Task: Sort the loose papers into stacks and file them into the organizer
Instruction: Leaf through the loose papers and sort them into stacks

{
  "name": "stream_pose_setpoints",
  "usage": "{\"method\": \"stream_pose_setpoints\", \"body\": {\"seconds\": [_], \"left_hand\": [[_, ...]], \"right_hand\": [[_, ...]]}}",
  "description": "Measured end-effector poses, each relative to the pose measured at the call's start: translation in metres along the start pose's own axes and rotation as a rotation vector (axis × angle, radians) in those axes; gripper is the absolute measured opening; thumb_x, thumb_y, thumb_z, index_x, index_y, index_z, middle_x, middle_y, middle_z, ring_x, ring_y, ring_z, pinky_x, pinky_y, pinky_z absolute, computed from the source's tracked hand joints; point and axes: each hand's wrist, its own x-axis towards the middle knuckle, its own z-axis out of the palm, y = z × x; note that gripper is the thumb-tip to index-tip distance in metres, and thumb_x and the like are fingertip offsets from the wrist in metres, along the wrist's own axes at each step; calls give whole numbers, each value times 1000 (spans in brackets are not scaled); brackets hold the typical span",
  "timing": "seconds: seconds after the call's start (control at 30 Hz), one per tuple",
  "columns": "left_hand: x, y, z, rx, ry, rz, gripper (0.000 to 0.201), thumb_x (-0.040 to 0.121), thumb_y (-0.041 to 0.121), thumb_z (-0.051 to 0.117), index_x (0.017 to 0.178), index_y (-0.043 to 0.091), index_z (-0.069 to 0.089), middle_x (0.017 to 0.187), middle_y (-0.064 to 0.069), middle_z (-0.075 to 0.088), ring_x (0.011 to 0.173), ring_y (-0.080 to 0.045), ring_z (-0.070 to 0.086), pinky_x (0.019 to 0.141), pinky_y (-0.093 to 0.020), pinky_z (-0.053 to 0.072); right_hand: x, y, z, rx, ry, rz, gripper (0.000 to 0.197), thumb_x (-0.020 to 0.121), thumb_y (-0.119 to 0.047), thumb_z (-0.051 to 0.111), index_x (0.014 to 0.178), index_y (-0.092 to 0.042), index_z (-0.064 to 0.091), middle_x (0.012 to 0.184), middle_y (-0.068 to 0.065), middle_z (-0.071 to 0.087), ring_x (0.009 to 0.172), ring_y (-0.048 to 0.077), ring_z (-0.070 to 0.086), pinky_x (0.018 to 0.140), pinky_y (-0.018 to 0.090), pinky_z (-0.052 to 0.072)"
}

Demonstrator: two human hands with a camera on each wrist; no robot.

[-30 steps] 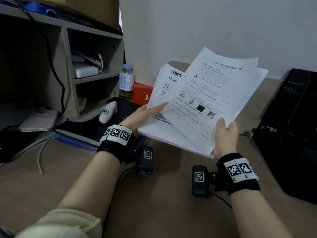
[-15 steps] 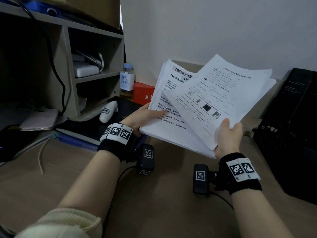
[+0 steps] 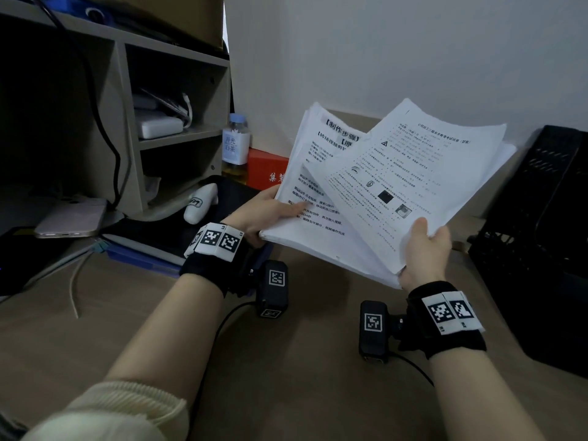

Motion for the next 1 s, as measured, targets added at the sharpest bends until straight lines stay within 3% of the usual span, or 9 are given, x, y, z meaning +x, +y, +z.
{"method": "stream_pose_setpoints", "body": {"seconds": [0.13,0.23,0.37,0.5,0.63,0.7,0.8,0.87,1.0], "left_hand": [[-1,3,-1,-35,22,10,17,91,9,62,105,20,64,98,3,75,86,-14,73,77,-26,59],[-2,5,-4,-45,32,1,19,91,9,62,105,21,65,98,4,75,88,-14,72,78,-25,59],[-3,5,-9,-94,91,6,28,91,8,62,118,14,61,113,-5,71,95,-17,71,84,-28,58],[-5,4,-12,-233,124,3,39,91,5,62,129,11,57,123,-11,67,110,-28,66,95,-40,53],[-7,8,-9,-435,77,4,38,94,3,55,131,11,53,117,-11,69,92,-22,72,67,-31,60],[-9,12,-7,-481,52,16,39,96,6,53,135,11,50,112,-9,69,82,-20,73,58,-26,58],[-12,17,-6,-465,55,48,39,97,6,51,137,10,48,105,-7,71,74,-17,73,53,-24,56],[-13,20,-5,-467,57,51,39,97,6,52,136,9,48,99,-6,73,73,-17,73,52,-25,56],[-11,20,-1,-483,46,55,40,95,4,53,135,7,49,107,-10,71,79,-20,74,56,-27,57]], "right_hand": [[3,-3,-3,-16,-36,75,14,97,-21,43,84,-15,42,74,-3,47,62,15,51,45,16,45],[9,2,-6,-112,5,75,15,92,-24,50,83,-15,42,75,5,41,65,19,44,50,20,36],[14,5,-10,-43,62,90,30,88,-27,57,67,-15,39,73,2,48,70,19,49,60,28,42],[16,5,-14,-73,42,145,28,94,-23,53,71,-13,42,72,4,50,53,18,51,33,12,37],[17,8,-20,-60,-55,287,25,100,-12,30,80,-10,45,54,9,47,23,6,40,31,6,22],[15,9,-21,-80,-72,298,33,97,-8,26,71,-10,45,40,5,46,26,9,41,32,8,19],[11,10,-16,-328,-87,185,27,98,-9,41,73,-5,51,55,8,47,35,14,46,42,17,27],[11,10,-15,-462,-99,136,20,95,-11,53,76,-4,53,60,9,49,30,11,47,36,16,30],[9,11,-13,-603,-168,162,15,95,-20,57,97,-5,55,70,7,56,51,18,47,37,23,35]]}}
